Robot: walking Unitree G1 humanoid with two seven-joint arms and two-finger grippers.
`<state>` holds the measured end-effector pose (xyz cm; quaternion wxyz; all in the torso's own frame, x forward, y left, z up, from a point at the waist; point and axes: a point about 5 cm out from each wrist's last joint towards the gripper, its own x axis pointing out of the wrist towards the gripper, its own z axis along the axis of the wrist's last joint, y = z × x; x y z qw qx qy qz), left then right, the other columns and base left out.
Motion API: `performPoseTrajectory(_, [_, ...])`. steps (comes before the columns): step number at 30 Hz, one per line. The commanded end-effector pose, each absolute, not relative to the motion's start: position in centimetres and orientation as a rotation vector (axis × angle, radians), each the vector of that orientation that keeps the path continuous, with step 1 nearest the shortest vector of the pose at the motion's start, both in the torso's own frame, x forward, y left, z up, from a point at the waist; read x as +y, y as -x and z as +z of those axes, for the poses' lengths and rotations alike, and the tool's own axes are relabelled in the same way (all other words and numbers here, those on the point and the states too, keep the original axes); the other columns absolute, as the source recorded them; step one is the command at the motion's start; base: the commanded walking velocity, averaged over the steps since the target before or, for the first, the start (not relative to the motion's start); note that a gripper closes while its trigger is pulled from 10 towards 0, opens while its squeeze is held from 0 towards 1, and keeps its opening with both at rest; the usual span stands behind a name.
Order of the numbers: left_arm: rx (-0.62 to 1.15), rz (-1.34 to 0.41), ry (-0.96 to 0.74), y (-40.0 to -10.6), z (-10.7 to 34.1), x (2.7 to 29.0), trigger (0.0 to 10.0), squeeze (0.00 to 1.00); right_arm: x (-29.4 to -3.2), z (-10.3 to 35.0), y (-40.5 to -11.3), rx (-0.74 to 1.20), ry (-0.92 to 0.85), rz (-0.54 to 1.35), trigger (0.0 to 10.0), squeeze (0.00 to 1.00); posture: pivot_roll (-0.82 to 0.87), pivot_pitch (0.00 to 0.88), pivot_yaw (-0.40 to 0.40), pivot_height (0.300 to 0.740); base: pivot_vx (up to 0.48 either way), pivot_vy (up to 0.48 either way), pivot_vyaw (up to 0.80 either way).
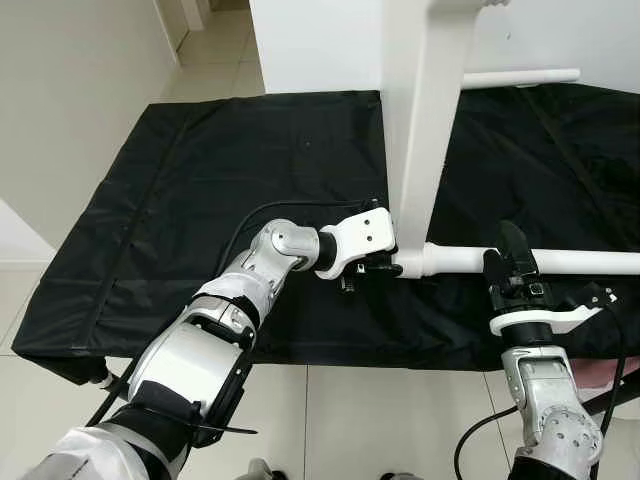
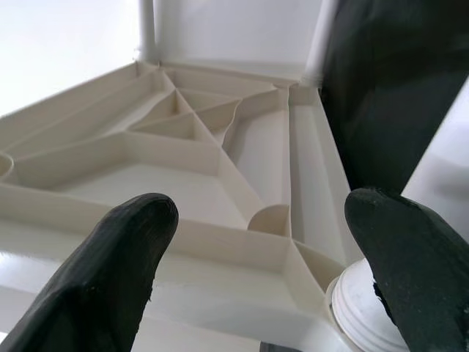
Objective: Building children table
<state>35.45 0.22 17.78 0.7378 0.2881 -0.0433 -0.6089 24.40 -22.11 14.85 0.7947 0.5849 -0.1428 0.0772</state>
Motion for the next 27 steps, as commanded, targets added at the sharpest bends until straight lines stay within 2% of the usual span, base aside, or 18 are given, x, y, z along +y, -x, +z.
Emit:
performPoseTrajectory(1, [-0.14,-1.107,-0.61,-36.6,18.2,0.8,10.0,0.0,-18.7,6.2,-16.7,-0.007,-1.428,-0.057,10.0,0.0,-0.12,0.059,0.118,0.74,0.0,0.0,0.0])
performPoseTrajectory(8, [-0.142,-1.107,-0.611,-36.6,18.2,0.8,10.0,0.0,-19.1,6.5,-16.5,-0.042,-1.366,-0.001,10.0,0.0,-0.13,0.063,0.12,0.74,0.0,0.0,0.0])
performPoseTrajectory(12, [-0.141,-1.115,-0.61,-36.5,17.9,0.9,10.0,0.0,-19.6,8.8,-17.6,-0.117,-1.121,0.064,10.0,0.0,-0.12,0.061,0.127,0.74,0.0,0.0,0.0])
performPoseTrajectory(17, [-0.138,-1.117,-0.608,-36.4,17.6,1.1,10.0,0.0,-19.8,9.5,-18.3,-0.148,-1.039,0.056,10.0,0.0,-0.12,0.057,0.13,0.74,0.0,0.0,0.0])
performPoseTrajectory(19, [-0.131,-1.115,-0.589,-36.2,17.1,1.5,10.0,0.0,-20.2,11.1,-19.8,-0.202,-0.949,0.025,10.0,0.0,-0.11,0.053,0.125,0.74,0.0,0.0,0.0])
performPoseTrajectory(27, [-0.144,-1.11,-0.538,-35.7,16.8,2.0,10.0,0.0,-20.5,12.3,-21.2,-0.255,-0.921,0.021,10.0,0.0,-0.1,0.042,0.108,0.74,0.0,0.0,0.0])
